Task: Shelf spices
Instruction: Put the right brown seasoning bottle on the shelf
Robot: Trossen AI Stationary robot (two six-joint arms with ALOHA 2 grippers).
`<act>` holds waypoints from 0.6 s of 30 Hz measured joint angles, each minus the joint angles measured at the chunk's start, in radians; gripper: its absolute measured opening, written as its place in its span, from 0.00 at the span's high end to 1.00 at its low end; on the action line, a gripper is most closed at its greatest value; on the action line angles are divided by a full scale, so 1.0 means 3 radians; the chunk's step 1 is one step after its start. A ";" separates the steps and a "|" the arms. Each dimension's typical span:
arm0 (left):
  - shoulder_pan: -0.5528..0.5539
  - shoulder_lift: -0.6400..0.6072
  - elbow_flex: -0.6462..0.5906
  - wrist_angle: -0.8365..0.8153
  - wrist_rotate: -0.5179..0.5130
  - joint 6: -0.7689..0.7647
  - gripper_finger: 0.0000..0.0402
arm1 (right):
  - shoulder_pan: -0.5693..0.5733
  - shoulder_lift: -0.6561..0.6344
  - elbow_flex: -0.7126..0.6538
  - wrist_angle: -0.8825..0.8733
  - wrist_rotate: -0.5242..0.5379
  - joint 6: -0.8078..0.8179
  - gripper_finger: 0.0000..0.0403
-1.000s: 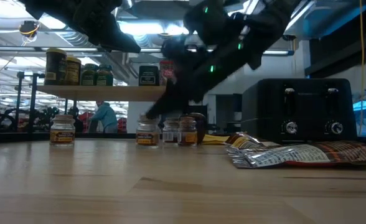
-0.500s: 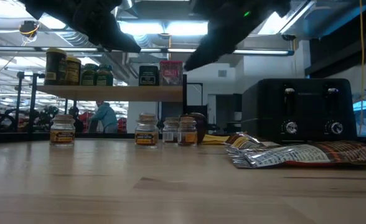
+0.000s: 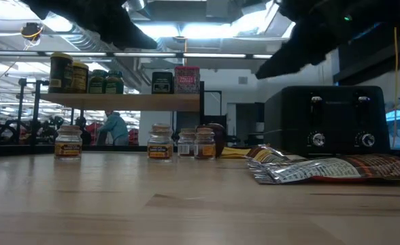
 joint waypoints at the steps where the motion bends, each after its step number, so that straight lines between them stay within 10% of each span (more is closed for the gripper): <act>1: -0.0003 -0.0007 0.0021 -0.0033 0.0001 -0.0046 0.97 | 0.0043 -0.0003 -0.0107 0.0203 0.0049 0.0085 0.41; 18: -0.0637 0.0343 0.0204 -0.0311 0.0020 -0.0761 0.55 | 0.0820 0.0995 -0.0667 0.1724 0.1643 0.0758 0.41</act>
